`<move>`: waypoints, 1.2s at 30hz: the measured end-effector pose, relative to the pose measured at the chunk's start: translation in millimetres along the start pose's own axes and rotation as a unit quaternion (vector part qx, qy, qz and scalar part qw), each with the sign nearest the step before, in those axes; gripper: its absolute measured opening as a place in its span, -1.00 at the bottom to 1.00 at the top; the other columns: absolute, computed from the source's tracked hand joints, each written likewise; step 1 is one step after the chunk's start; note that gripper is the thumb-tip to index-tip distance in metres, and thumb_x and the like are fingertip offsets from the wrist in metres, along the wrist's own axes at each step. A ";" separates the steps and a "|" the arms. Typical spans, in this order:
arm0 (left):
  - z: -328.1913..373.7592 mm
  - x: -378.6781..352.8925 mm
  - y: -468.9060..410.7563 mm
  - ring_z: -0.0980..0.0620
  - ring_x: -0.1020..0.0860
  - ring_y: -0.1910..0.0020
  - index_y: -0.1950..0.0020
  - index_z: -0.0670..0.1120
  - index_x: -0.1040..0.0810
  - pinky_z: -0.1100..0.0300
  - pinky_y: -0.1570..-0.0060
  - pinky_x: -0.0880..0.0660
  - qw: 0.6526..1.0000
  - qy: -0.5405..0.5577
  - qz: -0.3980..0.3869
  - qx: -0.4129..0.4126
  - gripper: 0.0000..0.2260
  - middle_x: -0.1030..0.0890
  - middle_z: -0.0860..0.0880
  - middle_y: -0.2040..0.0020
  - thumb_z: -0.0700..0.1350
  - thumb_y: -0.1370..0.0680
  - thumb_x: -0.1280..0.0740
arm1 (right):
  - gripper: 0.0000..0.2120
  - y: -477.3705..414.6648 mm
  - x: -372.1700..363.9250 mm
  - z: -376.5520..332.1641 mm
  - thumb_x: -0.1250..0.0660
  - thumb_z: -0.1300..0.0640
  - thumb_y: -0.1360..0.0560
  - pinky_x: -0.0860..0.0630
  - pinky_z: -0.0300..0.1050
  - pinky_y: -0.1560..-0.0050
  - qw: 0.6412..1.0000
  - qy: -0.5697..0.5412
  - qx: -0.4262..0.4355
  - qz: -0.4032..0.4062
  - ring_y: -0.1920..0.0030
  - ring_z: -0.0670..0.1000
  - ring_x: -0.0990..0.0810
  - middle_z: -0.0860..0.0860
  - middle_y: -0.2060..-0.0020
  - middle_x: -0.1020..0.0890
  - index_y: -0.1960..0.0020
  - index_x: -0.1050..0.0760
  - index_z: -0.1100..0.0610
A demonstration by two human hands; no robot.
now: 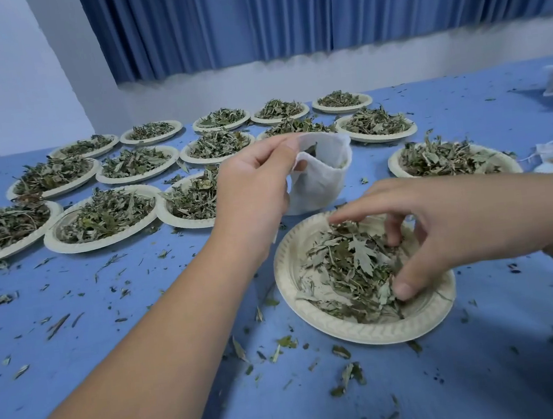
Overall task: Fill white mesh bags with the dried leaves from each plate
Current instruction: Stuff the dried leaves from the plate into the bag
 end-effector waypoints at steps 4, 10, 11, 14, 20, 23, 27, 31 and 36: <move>0.3 -1.3 0.1 0.17 -0.23 0.57 0.07 0.03 -0.67 0.32 0.53 -0.18 1.000 0.005 -0.001 -0.007 -0.80 -0.39 0.17 0.55 -0.18 -0.61 -0.28 | -0.07 -1.3 -14.2 -1.5 -0.57 -0.11 -0.26 -0.34 -0.36 0.07 0.998 0.054 0.011 -0.032 -0.06 -0.46 -0.32 -0.58 -0.26 -0.07 -0.32 -0.01 -0.59; 0.7 -6.0 0.2 0.29 -0.40 0.54 -0.01 -0.01 -0.65 0.50 0.46 -0.28 0.999 -0.025 -0.023 -0.037 -0.83 -0.46 0.23 0.53 -0.19 -0.62 -0.27 | -0.18 -11.1 -14.9 -5.4 -0.53 -0.06 -0.33 -0.32 -0.26 -0.24 0.996 0.094 0.011 -0.002 -0.26 -0.31 -0.29 -0.49 -0.29 -0.19 -0.38 -0.13 -0.48; 1.7 -6.7 0.2 0.32 -0.42 0.53 -0.01 0.00 -0.65 0.52 0.45 -0.29 0.998 -0.029 -0.027 -0.042 -0.83 -0.48 0.24 0.52 -0.19 -0.62 -0.27 | -0.22 -11.8 -13.7 -5.4 -0.53 -0.08 -0.33 -0.34 -0.27 -0.18 0.996 0.090 0.008 0.004 -0.19 -0.31 -0.33 -0.49 -0.21 -0.25 -0.36 -0.16 -0.49; 2.4 -6.4 -0.5 0.34 -0.43 0.52 0.00 0.02 -0.65 0.53 0.46 -0.29 0.998 -0.034 -0.031 -0.051 -0.83 -0.48 0.25 0.52 -0.19 -0.62 -0.28 | -0.33 -13.9 -8.4 -2.5 -0.52 -0.14 -0.31 -0.32 -0.37 0.16 0.996 0.086 0.003 0.034 0.10 -0.42 -0.38 -0.47 0.09 -0.37 -0.28 -0.27 -0.51; -0.8 -12.2 0.8 0.36 -0.43 0.51 -0.04 -0.01 -0.66 0.56 0.44 -0.28 0.995 -0.060 -0.049 -0.062 -0.84 -0.45 -0.05 0.30 -0.18 -0.61 -0.29 | -0.57 -16.9 1.2 2.2 -0.52 -0.12 -0.32 -0.38 -0.37 0.23 0.993 0.077 -0.009 0.088 0.21 -0.30 -0.50 -0.37 0.23 -0.49 -0.14 -0.51 -0.37; -1.5 -10.6 -0.4 0.35 -0.44 0.49 -0.02 0.04 -0.67 0.53 0.43 -0.29 0.995 -0.071 -0.037 -0.058 -0.83 -0.50 0.21 0.47 -0.17 -0.60 -0.30 | -0.65 -16.4 3.3 2.7 -0.52 -0.11 -0.33 -0.38 -0.38 0.20 0.993 0.067 -0.009 0.100 0.20 -0.31 -0.49 -0.33 0.17 -0.53 -0.09 -0.56 -0.32; -1.5 -7.9 -0.4 0.35 -0.44 0.49 -0.05 0.02 -0.67 0.52 0.43 -0.28 0.994 -0.086 -0.033 -0.054 -0.83 -0.52 0.27 0.44 -0.16 -0.61 -0.30 | -0.80 -12.0 12.9 2.3 -0.49 -0.15 -0.31 -0.51 -0.25 0.12 0.992 0.021 -0.001 0.125 0.21 -0.27 -0.57 -0.26 0.17 -0.62 0.12 -0.55 -0.37; 0.4 -3.8 -0.9 0.35 -0.43 0.48 -0.07 0.00 -0.67 0.50 0.43 -0.28 0.994 -0.098 -0.017 -0.055 -0.83 -0.50 0.27 0.48 -0.15 -0.62 -0.28 | -0.93 -6.6 20.7 -0.8 -0.38 -0.22 -0.30 -0.50 -0.19 0.21 0.990 0.013 0.016 0.137 0.25 -0.24 -0.57 -0.26 0.24 -0.64 0.22 -0.54 -0.35; -1.4 -0.8 -1.4 0.32 -0.44 0.48 -0.03 0.04 -0.68 0.46 0.42 -0.31 0.994 -0.093 0.000 -0.048 -0.82 -0.53 0.26 0.42 -0.14 -0.61 -0.30 | -0.89 -7.3 19.7 -0.9 -0.32 -0.24 -0.29 -0.47 -0.24 0.16 0.991 0.041 0.019 0.129 0.19 -0.28 -0.54 -0.27 0.19 -0.59 0.19 -0.52 -0.30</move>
Point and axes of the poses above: each hand's wrist, its own y-axis away from the middle knuckle, its own x-axis out of the back of the hand, z = x × y, the point moved 9 cm from there along -y, towards the middle knuckle
